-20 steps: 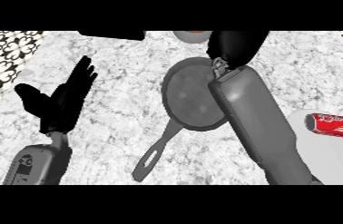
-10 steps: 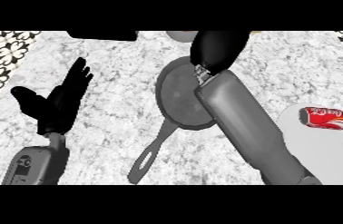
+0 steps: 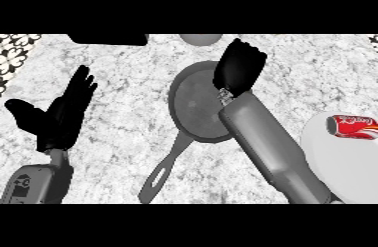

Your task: Pick the lemon from the plate and place it in the pan

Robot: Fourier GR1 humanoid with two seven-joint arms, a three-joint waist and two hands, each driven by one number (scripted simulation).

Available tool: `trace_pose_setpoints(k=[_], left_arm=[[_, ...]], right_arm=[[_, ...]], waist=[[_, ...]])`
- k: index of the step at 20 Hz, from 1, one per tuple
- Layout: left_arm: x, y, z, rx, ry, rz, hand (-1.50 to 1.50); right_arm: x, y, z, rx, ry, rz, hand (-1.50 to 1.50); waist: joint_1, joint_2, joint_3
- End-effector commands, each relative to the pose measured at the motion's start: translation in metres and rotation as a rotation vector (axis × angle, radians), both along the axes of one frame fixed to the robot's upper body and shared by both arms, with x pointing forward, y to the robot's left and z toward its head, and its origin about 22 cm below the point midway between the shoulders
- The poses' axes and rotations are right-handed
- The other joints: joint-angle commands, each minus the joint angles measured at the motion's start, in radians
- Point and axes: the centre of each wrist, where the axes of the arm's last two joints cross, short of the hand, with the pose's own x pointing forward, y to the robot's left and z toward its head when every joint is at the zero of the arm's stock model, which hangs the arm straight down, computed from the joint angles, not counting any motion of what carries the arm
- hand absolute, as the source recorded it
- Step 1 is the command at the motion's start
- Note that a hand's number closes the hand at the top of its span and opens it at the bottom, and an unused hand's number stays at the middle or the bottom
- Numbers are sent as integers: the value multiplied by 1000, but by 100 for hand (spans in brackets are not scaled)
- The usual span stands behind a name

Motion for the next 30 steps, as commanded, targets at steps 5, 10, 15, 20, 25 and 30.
trace_pose_setpoints(k=[5,10,15,20,25,30], left_arm=[[0,5,2,-1,7,13,0],[0,0,1,-9,23,-2,0],[0,2,-3,-6,16,11,0],[-2,13,-2,-10,33,36,0],[-6,22,0,1,27,43,0],[-20,26,-16,11,17,84,0]], right_arm=[[7,-41,-42,334,44,-326,-150],[-13,-41,-75,421,46,-247,-150],[-15,-39,-65,496,-196,-163,-150],[-31,-50,-45,646,-406,-135,-150],[-75,-57,-56,807,-520,-112,-150],[-141,-54,-50,923,-611,-3,-150]], waist=[[-12,2,2],[-11,-4,1],[-15,-5,1],[-49,-17,1],[-60,-24,2],[-80,-30,0]])
